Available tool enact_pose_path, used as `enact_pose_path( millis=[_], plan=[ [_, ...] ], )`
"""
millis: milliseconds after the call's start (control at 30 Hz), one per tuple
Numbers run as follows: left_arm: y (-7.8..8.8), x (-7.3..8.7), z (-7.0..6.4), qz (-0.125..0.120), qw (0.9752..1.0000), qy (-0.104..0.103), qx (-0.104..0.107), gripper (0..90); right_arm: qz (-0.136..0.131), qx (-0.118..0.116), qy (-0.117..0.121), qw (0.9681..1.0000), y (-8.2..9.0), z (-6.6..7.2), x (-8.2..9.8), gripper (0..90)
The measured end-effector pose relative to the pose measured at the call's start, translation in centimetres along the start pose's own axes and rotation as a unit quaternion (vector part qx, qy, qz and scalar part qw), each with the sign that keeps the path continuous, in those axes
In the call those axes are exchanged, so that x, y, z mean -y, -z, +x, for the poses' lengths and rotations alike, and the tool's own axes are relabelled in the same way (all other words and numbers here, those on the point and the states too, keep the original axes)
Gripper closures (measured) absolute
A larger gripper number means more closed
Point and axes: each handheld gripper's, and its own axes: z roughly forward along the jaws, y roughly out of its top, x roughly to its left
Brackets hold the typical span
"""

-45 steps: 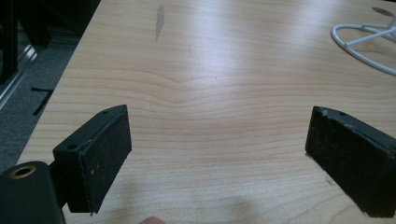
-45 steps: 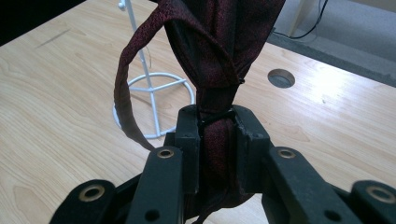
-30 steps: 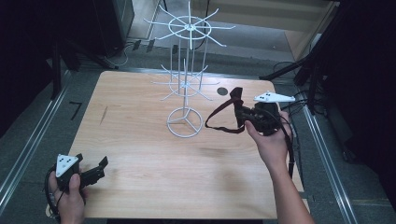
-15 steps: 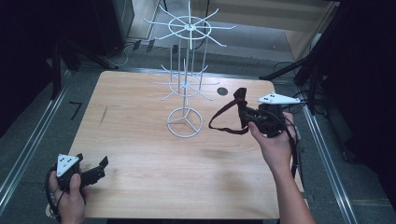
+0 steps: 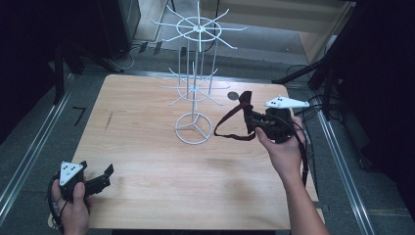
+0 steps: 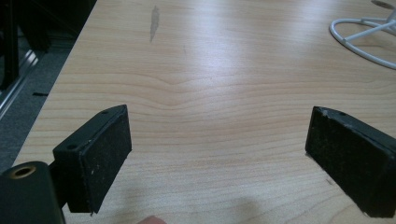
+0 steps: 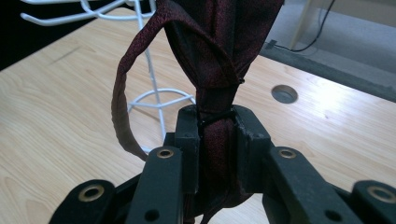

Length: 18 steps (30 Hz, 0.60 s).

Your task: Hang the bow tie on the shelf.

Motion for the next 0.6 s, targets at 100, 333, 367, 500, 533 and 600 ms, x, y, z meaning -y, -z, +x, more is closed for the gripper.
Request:
enact_pose_path(
  millis=[100, 333, 367, 500, 533, 600],
  plan=[
    [0.0, 0.0, 0.0, 0.001, 1.0000, 0.000, 0.001, 7.7, 0.001, -0.005, 0.011, 0.9999, -0.7, 0.7, -0.7, 74.8],
    [0.0, 0.0, 0.0, 0.001, 1.0000, 0.001, 0.002, 7.7, 0.000, -0.017, 0.016, 0.9997, -1.5, 1.5, -1.6, 74.8],
    [0.0, 0.0, 0.0, 0.001, 1.0000, 0.001, 0.002, 7.7, 0.000, -0.018, 0.016, 0.9997, -1.7, 1.6, -1.7, 74.8],
    [0.0, 0.0, 0.0, 0.001, 1.0000, 0.002, 0.002, 7.7, 0.004, -0.019, 0.022, 0.9996, -2.2, 2.0, -2.0, 74.9],
    [0.0, 0.0, 0.0, 0.001, 1.0000, 0.001, 0.002, 7.7, 0.006, -0.020, 0.023, 0.9995, -2.4, 2.1, -2.1, 74.9],
    [0.0, 0.0, 0.0, 0.001, 1.0000, 0.001, 0.002, 7.7, 0.006, -0.019, 0.024, 0.9995, -2.6, 2.2, -2.3, 74.8]
  ],
)
